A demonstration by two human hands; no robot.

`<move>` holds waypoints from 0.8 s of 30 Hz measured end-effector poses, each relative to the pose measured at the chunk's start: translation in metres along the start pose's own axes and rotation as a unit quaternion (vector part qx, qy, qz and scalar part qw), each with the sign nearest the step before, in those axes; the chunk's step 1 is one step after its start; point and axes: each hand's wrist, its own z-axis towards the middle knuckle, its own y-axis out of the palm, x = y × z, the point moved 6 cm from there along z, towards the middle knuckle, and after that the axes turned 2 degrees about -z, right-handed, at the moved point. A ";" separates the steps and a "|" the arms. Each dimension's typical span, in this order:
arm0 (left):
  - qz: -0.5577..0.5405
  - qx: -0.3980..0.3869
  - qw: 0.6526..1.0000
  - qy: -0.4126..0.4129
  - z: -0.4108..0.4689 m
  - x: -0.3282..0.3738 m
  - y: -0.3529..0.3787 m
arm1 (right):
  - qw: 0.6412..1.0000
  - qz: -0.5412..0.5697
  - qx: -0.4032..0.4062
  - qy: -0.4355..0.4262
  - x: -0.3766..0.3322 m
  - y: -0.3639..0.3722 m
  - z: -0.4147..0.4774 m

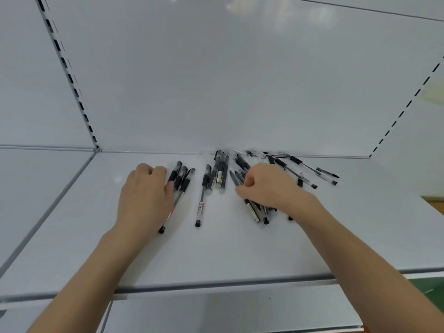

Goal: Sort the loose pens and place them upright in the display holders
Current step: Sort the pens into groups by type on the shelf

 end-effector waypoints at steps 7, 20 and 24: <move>-0.404 -0.174 0.896 -0.054 -0.012 0.062 0.015 | 0.880 0.471 -0.050 -0.041 -0.012 -0.012 -0.002; -0.427 -0.144 0.887 -0.101 -0.006 0.039 0.005 | 1.000 -0.011 -0.024 0.013 0.000 -0.001 0.082; -0.428 -0.159 0.884 -0.100 -0.007 0.036 0.007 | 1.000 0.005 -0.014 0.028 0.003 -0.001 0.083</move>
